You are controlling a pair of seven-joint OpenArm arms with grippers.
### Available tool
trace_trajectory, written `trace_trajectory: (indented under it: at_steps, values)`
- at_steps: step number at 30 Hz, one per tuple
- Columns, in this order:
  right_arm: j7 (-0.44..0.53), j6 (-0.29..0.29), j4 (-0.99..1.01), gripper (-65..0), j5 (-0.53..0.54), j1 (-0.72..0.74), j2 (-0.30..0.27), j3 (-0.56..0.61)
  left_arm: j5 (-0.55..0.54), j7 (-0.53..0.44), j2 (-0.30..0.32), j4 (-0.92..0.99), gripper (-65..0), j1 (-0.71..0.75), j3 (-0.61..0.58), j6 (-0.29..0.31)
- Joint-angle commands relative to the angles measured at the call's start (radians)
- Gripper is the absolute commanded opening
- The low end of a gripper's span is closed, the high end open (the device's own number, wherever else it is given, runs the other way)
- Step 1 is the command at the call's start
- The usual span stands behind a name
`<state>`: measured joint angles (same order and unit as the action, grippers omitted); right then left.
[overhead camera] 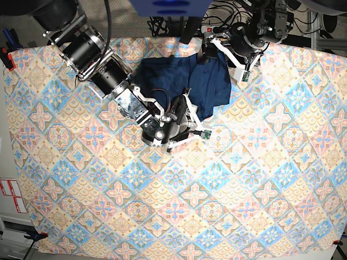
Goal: Fold the T-shirt properly
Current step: 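Lift the bundle edge with the left gripper and fold it toward the right gripper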
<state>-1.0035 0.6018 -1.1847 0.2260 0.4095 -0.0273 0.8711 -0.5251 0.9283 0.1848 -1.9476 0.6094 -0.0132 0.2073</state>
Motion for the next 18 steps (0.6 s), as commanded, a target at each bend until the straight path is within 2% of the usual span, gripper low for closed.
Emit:
trace_trajectory:
  at_steps: [1, 8, 18]
  values:
    - [0.025, 0.004, -0.019, -41.3, 0.016, 0.027, 0.02, -0.005, -0.013, -0.013, 0.005, -0.017, -6.0, 0.002, 0.002, 0.004]
    - [0.025, 0.004, -0.01, -41.4, 0.011, 0.027, 0.063, 0.004, -0.011, -0.013, 0.005, -0.017, -6.0, 0.0, 0.002, 0.004]
    - [0.022, 0.004, -0.007, -41.4, 0.011, 0.025, 0.065, 0.006, -0.016, -0.015, 0.005, -0.017, -6.0, -0.003, 0.002, 0.004]
